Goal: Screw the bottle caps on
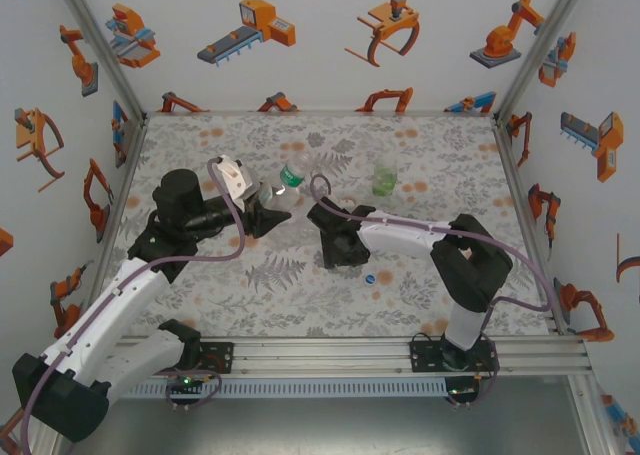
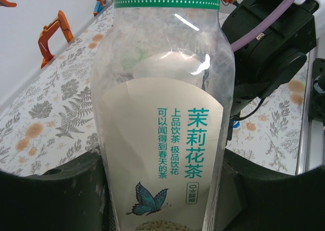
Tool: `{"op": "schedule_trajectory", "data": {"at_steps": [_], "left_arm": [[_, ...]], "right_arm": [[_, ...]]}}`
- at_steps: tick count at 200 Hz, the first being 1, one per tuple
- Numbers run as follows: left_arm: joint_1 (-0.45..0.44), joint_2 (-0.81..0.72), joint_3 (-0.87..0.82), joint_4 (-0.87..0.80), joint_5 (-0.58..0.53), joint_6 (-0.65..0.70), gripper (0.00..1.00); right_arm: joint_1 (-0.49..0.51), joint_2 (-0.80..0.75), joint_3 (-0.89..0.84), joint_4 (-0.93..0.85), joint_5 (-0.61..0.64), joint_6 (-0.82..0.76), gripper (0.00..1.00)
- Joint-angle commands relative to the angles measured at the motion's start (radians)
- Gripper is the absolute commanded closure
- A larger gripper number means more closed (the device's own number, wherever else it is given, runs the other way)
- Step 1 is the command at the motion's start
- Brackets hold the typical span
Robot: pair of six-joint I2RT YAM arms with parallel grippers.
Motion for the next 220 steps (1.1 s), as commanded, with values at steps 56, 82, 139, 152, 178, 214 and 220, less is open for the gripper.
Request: {"op": "schedule_trajectory", "data": {"at_steps": [56, 82, 139, 152, 178, 214, 220], "left_arm": [[-0.006, 0.006, 0.033, 0.005, 0.002, 0.009, 1.00], [-0.006, 0.008, 0.034, 0.006, 0.001, 0.007, 1.00], [-0.006, 0.006, 0.034, 0.007, 0.003, 0.005, 1.00], [-0.006, 0.006, 0.035, 0.008, 0.004, 0.005, 1.00], [-0.006, 0.003, 0.034, 0.008, 0.004, 0.005, 1.00], [-0.006, 0.000, 0.034, 0.008, 0.003, 0.005, 1.00], [-0.006, -0.001, 0.034, 0.008, 0.004, 0.005, 1.00]], "right_arm": [[0.005, 0.025, 0.017, 0.017, 0.005, 0.013, 0.47], [0.005, 0.030, 0.012, 0.020, -0.002, 0.014, 0.48], [0.005, 0.026, 0.006, 0.020, -0.005, 0.017, 0.51], [0.004, 0.023, 0.003, 0.022, -0.001, 0.016, 0.51], [0.005, 0.018, 0.003, 0.023, 0.010, 0.016, 0.51], [0.004, 0.015, -0.007, 0.035, 0.011, 0.019, 0.51], [0.005, 0.014, -0.008, 0.036, 0.013, 0.021, 0.51]]}}
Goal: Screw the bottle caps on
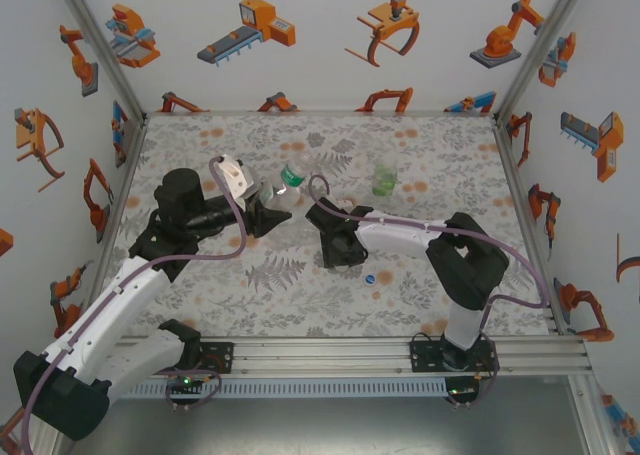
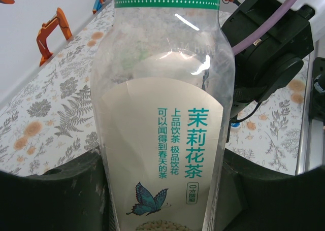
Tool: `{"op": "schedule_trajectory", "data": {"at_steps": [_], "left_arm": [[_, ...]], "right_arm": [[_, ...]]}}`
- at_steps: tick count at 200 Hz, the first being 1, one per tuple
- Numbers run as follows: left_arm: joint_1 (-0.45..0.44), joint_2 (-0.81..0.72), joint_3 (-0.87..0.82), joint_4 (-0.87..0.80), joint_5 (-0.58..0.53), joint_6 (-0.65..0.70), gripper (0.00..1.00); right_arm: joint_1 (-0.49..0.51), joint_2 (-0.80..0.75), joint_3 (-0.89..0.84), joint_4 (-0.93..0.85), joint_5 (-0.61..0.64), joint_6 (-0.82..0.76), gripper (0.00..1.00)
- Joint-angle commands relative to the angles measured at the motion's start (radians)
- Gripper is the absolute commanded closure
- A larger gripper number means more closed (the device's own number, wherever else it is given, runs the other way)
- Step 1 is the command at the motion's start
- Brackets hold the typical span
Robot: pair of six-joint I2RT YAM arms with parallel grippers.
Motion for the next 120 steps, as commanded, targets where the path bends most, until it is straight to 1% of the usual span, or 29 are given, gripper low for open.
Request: {"op": "schedule_trajectory", "data": {"at_steps": [1, 47, 120], "left_arm": [[-0.006, -0.011, 0.034, 0.008, 0.004, 0.005, 1.00], [-0.007, -0.014, 0.034, 0.007, 0.002, 0.005, 1.00], [-0.007, -0.014, 0.033, 0.005, 0.003, 0.008, 1.00]], "right_arm": [[0.004, -0.009, -0.010, 0.008, 0.015, 0.021, 0.51], [0.004, -0.026, -0.023, 0.017, 0.027, 0.028, 0.51], [0.004, -0.034, -0.032, 0.028, 0.017, 0.030, 0.54]]}}
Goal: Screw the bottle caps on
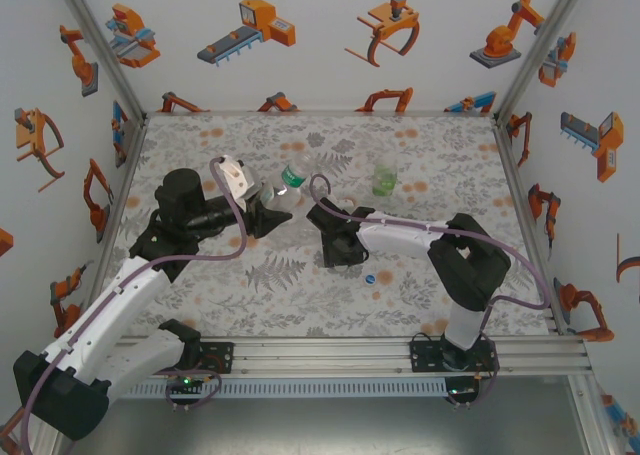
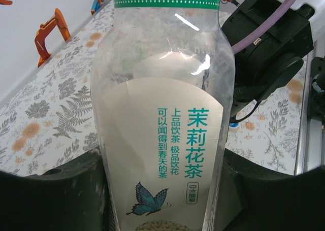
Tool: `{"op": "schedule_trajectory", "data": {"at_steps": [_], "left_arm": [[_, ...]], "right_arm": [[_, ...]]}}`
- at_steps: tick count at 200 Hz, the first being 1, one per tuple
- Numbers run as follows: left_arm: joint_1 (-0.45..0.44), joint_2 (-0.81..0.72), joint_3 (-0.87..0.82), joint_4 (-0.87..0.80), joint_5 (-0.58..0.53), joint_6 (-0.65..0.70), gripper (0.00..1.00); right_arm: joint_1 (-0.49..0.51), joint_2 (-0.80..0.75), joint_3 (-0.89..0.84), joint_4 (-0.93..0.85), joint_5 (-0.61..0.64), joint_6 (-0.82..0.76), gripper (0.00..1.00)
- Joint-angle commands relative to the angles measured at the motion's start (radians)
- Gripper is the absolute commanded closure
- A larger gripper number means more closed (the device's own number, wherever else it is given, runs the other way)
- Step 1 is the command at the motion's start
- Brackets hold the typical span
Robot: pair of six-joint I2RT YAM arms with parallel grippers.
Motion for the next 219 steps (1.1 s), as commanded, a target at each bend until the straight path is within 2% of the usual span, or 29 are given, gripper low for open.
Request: {"op": "schedule_trajectory", "data": {"at_steps": [1, 40, 78, 139, 179, 219], "left_arm": [[-0.003, -0.013, 0.034, 0.005, 0.003, 0.007, 1.00], [-0.003, -0.011, 0.034, 0.004, 0.004, 0.008, 1.00], [-0.002, -0.009, 0.035, 0.001, 0.002, 0.009, 1.00], [-0.005, -0.008, 0.038, -0.008, 0.003, 0.017, 1.00], [-0.012, -0.007, 0.038, -0.015, 0.004, 0.035, 1.00], [-0.017, -0.008, 0.046, -0.047, 0.003, 0.076, 1.00]], "right_arm": [[0.004, -0.022, -0.015, 0.001, 0.010, 0.019, 0.54], [0.005, -0.029, -0.015, -0.002, 0.009, 0.017, 0.57], [0.004, -0.060, -0.016, -0.007, 0.012, 0.015, 0.66], [-0.001, -0.113, -0.014, -0.010, 0.009, 0.006, 0.69], [-0.036, -0.232, -0.026, 0.008, -0.018, -0.038, 0.70], [-0.102, -0.395, -0.069, 0.091, -0.109, -0.117, 0.72]]}}
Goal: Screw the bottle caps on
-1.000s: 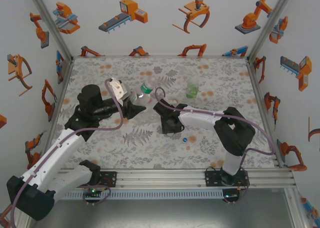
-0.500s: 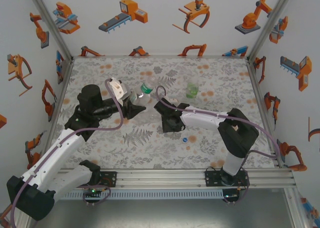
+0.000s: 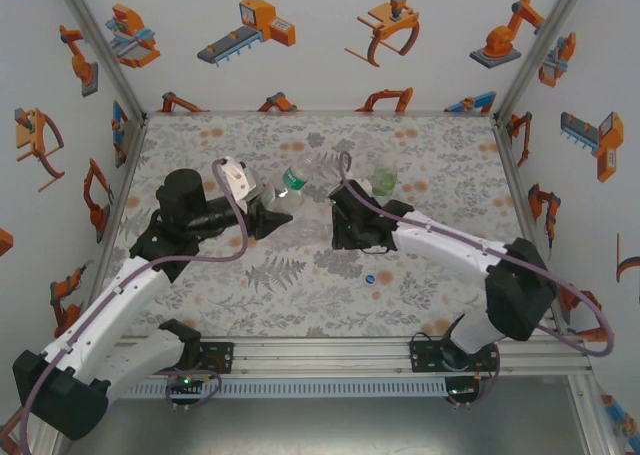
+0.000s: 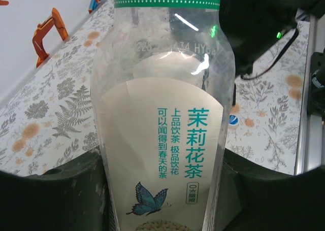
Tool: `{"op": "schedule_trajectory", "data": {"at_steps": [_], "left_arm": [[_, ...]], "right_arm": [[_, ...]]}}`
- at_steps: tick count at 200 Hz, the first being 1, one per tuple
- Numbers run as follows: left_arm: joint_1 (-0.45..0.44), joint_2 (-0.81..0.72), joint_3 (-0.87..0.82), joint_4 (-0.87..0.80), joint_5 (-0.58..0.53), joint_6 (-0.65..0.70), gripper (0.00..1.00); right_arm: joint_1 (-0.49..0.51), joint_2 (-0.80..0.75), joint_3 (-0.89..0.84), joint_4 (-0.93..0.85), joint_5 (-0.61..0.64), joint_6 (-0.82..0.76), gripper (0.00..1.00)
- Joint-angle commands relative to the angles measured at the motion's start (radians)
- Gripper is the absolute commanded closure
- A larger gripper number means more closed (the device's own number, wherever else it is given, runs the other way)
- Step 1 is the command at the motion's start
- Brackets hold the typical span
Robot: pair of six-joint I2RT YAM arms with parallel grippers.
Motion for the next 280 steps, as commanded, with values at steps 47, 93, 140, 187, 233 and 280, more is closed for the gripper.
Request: {"op": "schedule_trajectory", "data": {"at_steps": [47, 93, 140, 187, 233, 280], "left_arm": [[-0.023, 0.007, 0.059, -0.098, -0.005, 0.140, 1.00], [-0.050, 0.004, 0.053, -0.156, -0.012, 0.260, 1.00], [-0.073, -0.037, 0.031, -0.221, -0.020, 0.422, 1.00], [-0.102, -0.044, 0.034, -0.285, -0.020, 0.518, 1.00], [-0.145, -0.031, 0.042, -0.341, -0.053, 0.579, 1.00], [-0.158, -0.028, 0.046, -0.358, -0.057, 0.592, 1.00]], "right_arm": [[-0.083, -0.281, -0.085, 0.230, -0.172, -0.261, 0.74], [-0.094, -0.463, -0.168, 0.430, -0.300, -0.442, 0.75], [-0.094, -0.632, -0.203, 0.486, -0.497, -0.675, 0.83], [-0.094, -0.696, -0.175, 0.450, -0.712, -0.874, 0.84], [-0.094, -0.683, -0.146, 0.467, -0.839, -0.999, 0.85], [-0.093, -0.675, -0.148, 0.503, -0.899, -1.082, 0.87]]}}
